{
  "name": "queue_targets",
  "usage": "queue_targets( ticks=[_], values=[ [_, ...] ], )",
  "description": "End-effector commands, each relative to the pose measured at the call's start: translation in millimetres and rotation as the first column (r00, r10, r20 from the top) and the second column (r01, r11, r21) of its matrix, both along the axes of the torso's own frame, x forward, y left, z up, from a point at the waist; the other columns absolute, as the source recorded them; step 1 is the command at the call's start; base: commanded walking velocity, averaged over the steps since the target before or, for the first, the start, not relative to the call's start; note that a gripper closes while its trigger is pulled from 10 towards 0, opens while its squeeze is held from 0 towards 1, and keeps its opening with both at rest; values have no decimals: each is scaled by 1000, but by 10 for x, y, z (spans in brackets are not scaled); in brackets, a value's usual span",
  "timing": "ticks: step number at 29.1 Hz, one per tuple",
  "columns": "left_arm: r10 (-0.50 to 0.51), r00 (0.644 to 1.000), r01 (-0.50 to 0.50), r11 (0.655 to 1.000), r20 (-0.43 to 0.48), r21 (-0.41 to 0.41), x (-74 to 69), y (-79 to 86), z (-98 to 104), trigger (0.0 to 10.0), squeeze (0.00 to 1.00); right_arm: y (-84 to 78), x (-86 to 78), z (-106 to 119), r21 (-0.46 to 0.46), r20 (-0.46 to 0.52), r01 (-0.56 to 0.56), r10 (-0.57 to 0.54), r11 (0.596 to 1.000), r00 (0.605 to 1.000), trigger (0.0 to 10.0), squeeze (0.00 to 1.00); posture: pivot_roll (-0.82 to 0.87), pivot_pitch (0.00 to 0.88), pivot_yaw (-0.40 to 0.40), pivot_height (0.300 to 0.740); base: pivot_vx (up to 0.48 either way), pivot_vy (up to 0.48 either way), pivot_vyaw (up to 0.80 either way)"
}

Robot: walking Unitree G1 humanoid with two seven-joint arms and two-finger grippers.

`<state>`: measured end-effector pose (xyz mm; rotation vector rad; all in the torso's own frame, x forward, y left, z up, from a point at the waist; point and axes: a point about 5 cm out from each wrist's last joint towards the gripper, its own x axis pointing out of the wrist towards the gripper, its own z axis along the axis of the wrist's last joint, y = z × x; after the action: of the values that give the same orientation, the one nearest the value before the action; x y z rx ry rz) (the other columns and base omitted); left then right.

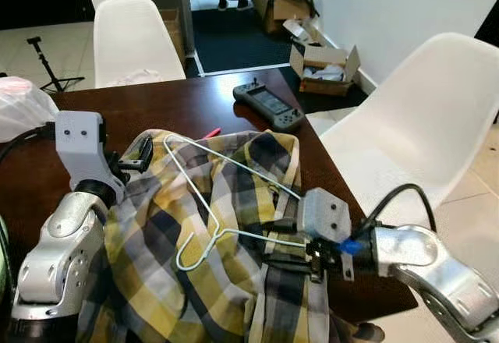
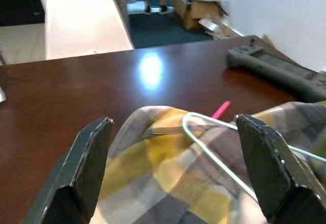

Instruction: Hang hanger

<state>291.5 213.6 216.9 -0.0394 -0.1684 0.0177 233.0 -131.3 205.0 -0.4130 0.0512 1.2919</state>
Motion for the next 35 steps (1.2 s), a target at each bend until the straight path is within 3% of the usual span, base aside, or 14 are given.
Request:
queue_targets(
  ticks=[1, 2, 4, 5, 6, 9, 12, 13, 20, 21, 23, 24, 25, 35],
  values=[
    [22, 1000, -22, 1000, -23, 4, -28, 62, -71, 10000, 0, -40, 100, 155, 112, 47, 70, -76, 991, 996, 10000, 0, 46, 148, 1, 740, 0, 0, 0],
    [29, 999, -29, 1000, -32, 5, -41, 77, -92, 10000, 0, -47, 210, 209, 182, 74, 143, -159, 973, 985, 10000, 0, 47, 144, -1, 740, 0, 0, 0],
    [29, 999, -29, 1000, -32, 5, -41, 77, -92, 10000, 0, -47, 210, 209, 182, 74, 143, -159, 973, 985, 10000, 0, 47, 144, -1, 740, 0, 0, 0],
    [34, 999, -34, 999, -38, 6, -54, 85, -110, 10000, 0, -43, 300, 238, 232, 87, 203, -228, 951, 970, 10000, 0, 47, 144, -1, 740, 0, 0, 0],
    [34, 999, -34, 999, -38, 6, -54, 85, -110, 10000, 0, -43, 300, 238, 232, 87, 203, -228, 951, 970, 10000, 0, 47, 144, -1, 740, 0, 0, 0],
    [69, 995, -66, 997, -71, 44, -129, 85, -187, 10000, 0, 40, 620, 178, 362, 3, 457, -491, 813, 871, 10000, 0, 62, 141, -3, 740, 0, 0, 0],
    [69, 995, -66, 997, -71, 44, -129, 85, -187, 10000, 0, 40, 620, 178, 362, 3, 457, -491, 813, 871, 10000, 0, 62, 141, -3, 740, 0, 0, 0],
    [76, 994, -71, 996, -79, 56, -193, 23, -213, 10000, 0, 147, 694, 76, 388, -86, 544, -558, 744, 825, 10000, 0, 74, 150, -3, 740, 0, 0, 0],
    [70, 995, -63, 993, -65, 104, -249, -79, -192, 10000, 0, 201, 701, 1, 404, -155, 583, -576, 705, 803, 10000, 0, 90, 167, -4, 740, 0, 0, 0],
    [66, 997, -61, 992, -48, 114, -281, -115, -157, 10000, 0, 213, 694, -28, 412, -181, 600, -584, 685, 791, 10000, 0, 88, 138, -10, 740, 0, 0, 0],
    [71, 996, -64, 990, -48, 126, -365, -186, -182, 10000, 0, 185, 652, -136, 442, -264, 686, -647, 578, 715, 10000, 0, 89, 150, -12, 740, 0, 0, 0],
    [71, 996, -64, 990, -48, 126, -365, -186, -182, 10000, 0, 185, 652, -136, 442, -264, 686, -647, 578, 715, 10000, 0, 89, 150, -12, 740, 0, 0, 0],
    [64, 996, -56, 989, -55, 137, -404, -233, -220, 10000, 0, 182, 618, -198, 442, -291, 716, -669, 540, 684, 10000, 0, 89, 150, -12, 740, -244, 0, 0],
    [36, 997, -26, 989, -67, 145, -416, -371, -260, 10000, 0, 179, 609, -274, 426, -302, 768, -725, 479, 619, 10000, 0, 75, 142, -6, 740, -253, 0, 0]
  ],
)
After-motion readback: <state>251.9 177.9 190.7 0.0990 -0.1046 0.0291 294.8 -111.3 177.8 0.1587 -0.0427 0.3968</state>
